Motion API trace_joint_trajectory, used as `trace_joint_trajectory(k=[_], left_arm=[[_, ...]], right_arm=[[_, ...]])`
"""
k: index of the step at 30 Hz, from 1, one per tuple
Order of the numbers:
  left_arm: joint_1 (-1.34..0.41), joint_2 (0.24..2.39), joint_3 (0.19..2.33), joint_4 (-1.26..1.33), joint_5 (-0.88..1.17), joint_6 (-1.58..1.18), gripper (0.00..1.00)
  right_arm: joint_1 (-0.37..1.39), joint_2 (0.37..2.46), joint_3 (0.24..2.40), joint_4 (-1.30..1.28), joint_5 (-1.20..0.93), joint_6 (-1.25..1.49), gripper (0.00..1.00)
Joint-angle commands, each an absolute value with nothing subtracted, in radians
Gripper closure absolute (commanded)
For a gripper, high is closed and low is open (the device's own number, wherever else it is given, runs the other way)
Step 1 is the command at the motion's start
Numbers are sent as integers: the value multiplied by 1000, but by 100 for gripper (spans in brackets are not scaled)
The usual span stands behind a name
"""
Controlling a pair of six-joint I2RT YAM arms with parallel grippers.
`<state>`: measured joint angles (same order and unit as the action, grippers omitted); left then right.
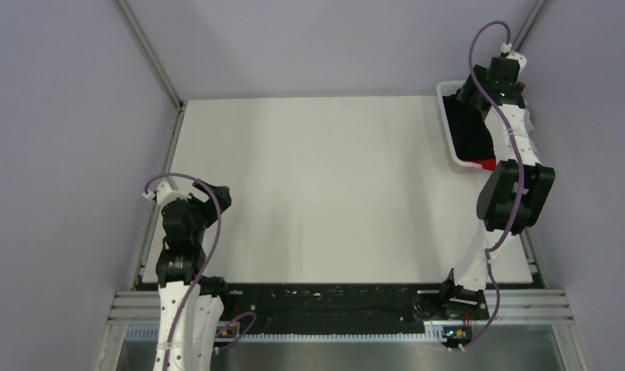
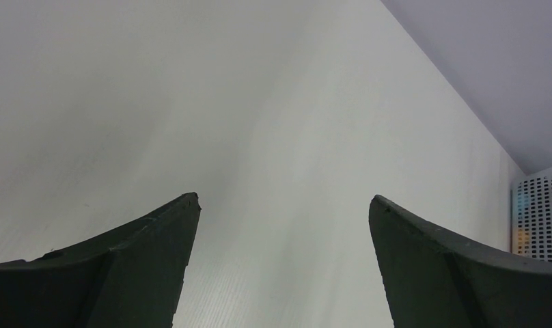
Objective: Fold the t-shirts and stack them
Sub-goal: Grab crumpled tshirt from bin with the right arm, then move the tshirt to the center of the board
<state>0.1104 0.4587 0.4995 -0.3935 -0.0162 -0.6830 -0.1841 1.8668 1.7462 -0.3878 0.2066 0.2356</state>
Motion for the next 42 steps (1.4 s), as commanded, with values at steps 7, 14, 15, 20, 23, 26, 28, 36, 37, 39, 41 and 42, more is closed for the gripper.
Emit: trace_joint_trajectory(k=[7,14,15,20,23,26,28,36,37,39,41,42], left_arm=[[110,479,481,-343,-70,-675,1],[110,483,484,-348,-71,-673,1],[110,483,485,-349,-68,-673,1],[110,479,491,-344,-29,-678,1],[110,469,492,-351,-21,-684,1],[110,453,492,-354,-15,-684,1],[110,438,487,-347,10,-685,1],[110,423,517,-381,56,-696,1],[110,420,524,-389,56,-703,1],[110,410,531,-397,64,-716,1],[110,400,534,-405,79,-727,1],[110,395,537,-413,83,-734,1]], right_arm=[[-185,2167,1957,-492,263,187,37],[-185,2182,2010,-517,245,196,100],[-185,2154,2012,-515,235,202,100],[-183,1959,2059,-502,119,221,100],[-180,1839,2092,-467,6,252,100],[-151,1726,2084,-388,-118,262,100],[-97,1666,2076,-338,-193,234,100],[181,1530,2060,-212,-596,273,100],[200,1519,2030,-171,-630,308,100],[231,1500,1951,-88,-693,378,100],[265,1497,1881,-67,-738,382,100],[275,1494,1836,-69,-740,373,100]])
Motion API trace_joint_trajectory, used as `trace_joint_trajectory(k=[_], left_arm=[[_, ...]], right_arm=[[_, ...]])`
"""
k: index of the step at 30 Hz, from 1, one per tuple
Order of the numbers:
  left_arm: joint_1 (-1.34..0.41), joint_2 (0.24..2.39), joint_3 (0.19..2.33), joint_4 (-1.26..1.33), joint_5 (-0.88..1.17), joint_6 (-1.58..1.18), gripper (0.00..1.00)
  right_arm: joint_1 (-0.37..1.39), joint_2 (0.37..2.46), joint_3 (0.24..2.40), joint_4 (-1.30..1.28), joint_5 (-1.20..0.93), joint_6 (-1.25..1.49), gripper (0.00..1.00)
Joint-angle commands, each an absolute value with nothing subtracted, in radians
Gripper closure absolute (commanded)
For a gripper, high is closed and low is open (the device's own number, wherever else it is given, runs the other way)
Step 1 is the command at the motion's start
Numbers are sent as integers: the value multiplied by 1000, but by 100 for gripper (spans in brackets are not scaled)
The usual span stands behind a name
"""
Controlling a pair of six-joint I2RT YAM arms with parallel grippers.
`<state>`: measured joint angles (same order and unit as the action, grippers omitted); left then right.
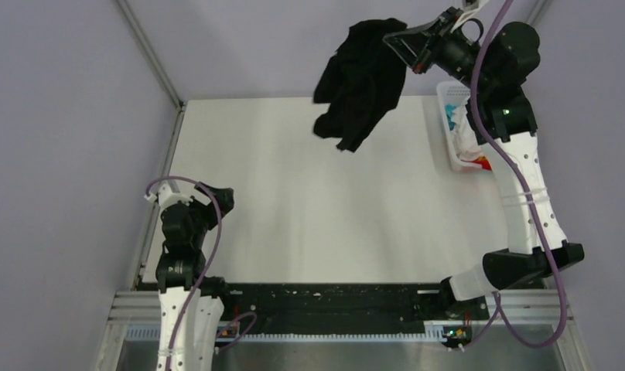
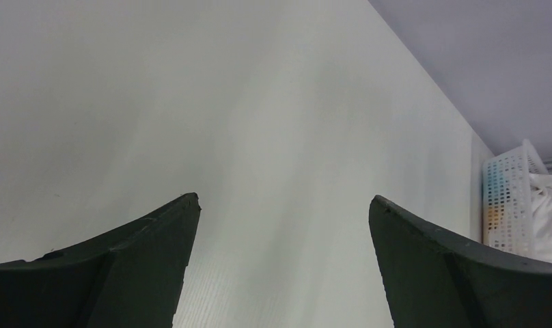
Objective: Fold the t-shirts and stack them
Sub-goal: Move the tshirt to the center of the board, then flatten out the tshirt
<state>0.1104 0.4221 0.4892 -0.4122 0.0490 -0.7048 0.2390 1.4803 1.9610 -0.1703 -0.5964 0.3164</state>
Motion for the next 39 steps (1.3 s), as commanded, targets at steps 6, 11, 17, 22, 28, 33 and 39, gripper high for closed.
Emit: trace_joint_trajectory(k=[6,11,17,22,28,33,39], left_arm=[[110,371,559,-513,62,-744,1],[110,365,560,-604,42,-743,1],[108,419,475,-559,302,-770,1],[34,492,391,-526,455,-804,1],[-222,566,377,-575,133,-865,1],[-219,696,473,-587,-258,-858,1],[-216,912,489,-281,-186,-803,1]], right_arm=[[276,1425,1437,-134,-377,241,21],[275,1316,1173,-180,-7,260,1],[313,1189,910,-198,-51,383,1],[408,1130,748,-264,18,434,1],[516,1114,615,-263,65,499,2],[571,1174,598,-297,105,514,4],[573,1193,572,-295,163,568,6]])
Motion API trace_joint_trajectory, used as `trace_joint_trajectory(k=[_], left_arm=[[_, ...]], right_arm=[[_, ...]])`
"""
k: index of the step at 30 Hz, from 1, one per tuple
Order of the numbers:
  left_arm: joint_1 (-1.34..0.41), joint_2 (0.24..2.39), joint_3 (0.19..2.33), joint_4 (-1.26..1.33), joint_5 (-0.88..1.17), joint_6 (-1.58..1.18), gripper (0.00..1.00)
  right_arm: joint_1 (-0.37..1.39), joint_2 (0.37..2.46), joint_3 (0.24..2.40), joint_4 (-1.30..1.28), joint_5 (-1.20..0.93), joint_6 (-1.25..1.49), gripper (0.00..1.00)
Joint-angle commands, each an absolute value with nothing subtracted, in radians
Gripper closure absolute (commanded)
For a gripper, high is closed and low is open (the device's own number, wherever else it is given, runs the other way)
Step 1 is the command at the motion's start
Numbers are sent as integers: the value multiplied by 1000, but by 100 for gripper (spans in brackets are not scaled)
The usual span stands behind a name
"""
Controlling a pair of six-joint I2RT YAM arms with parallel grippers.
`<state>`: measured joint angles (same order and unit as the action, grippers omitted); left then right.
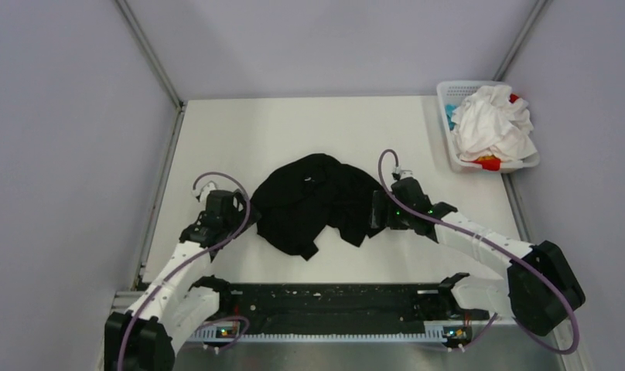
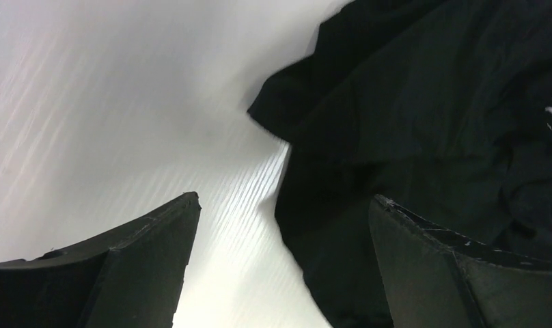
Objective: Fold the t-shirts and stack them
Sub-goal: Flatten out the tshirt
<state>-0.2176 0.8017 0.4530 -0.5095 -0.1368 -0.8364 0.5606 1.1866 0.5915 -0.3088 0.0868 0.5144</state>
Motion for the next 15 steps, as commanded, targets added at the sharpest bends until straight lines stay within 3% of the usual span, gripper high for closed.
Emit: trace_joint_trajectory(k=[1,6,9,11,14,15], left_arm=[[-214,954,497,-256,-188,-794,1],[-211,1172,561,-172,-134,-755,3],[-209,1271,577,-105,-118,-744,17],[-207,1330,600,-66,-82,-721,44],[-203,1402,678,-117,-24,-676,100],[-201,1417,701,-129,-27,-668,100]], right_arm=[[572,1198,570,-287,181,575,6],[572,1277,592,-183,268,609,9],[572,1365,614,-108,268,613,15],[573,1427,639,-89,257,600,27],[572,1486,661,-61,233,601,52],[573,1496,663,-41,216,596,63]])
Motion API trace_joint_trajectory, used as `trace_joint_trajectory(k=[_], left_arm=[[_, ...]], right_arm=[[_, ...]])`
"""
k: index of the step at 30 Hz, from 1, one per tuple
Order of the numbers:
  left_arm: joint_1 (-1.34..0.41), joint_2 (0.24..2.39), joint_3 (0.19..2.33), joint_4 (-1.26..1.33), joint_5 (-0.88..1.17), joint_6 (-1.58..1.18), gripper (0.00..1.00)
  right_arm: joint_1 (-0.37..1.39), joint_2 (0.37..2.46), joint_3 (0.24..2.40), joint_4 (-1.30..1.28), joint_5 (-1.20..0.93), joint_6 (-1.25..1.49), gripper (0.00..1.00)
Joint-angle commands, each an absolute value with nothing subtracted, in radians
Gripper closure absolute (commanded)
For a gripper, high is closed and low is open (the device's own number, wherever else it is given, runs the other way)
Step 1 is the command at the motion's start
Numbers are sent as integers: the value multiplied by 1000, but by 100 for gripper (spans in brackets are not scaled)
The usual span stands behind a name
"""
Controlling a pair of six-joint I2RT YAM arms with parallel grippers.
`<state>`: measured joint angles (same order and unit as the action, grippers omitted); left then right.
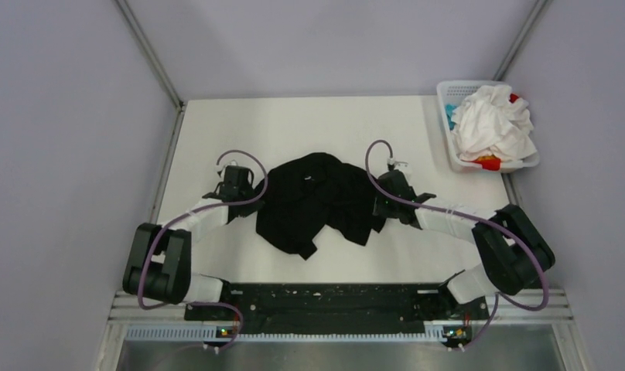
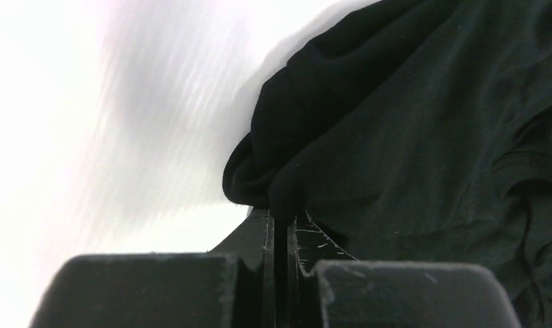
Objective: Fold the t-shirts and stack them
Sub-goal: Flatten out the tshirt
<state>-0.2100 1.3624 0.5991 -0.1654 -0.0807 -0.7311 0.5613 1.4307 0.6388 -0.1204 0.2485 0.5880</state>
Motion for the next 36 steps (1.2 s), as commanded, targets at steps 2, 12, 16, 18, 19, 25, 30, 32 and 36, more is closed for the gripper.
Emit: trace_joint_trajectory(k=[2,12,16,18,19,25,30,32,36], left_arm=[[-200,1422,733,-149,-42,-654,100],[-199,971,864,-334,-224,-594,100],[-200,697,942,-369,-257,-549,100],[-201,591,995,-388,-294,-531,100],[-201,545,1024,-397,-305,-518,100],[-200,410,1261,-411,-193,-483,100],[-199,428,1453,-407,-51,-489,100],[-199,452,1508,-403,-20,-491,100],[-198,518,1556,-372,-23,-486,100]], right_arm=[[572,1498,673,-12,198,577,85],[572,1122,886,-152,327,369,100],[572,923,1002,-210,301,317,100],[572,845,1064,-229,267,297,100],[571,811,1097,-236,246,288,100],[572,724,1340,-267,61,266,100],[572,769,1613,-312,-93,282,100],[572,789,1689,-333,-106,295,100],[573,858,1783,-379,-20,273,100]])
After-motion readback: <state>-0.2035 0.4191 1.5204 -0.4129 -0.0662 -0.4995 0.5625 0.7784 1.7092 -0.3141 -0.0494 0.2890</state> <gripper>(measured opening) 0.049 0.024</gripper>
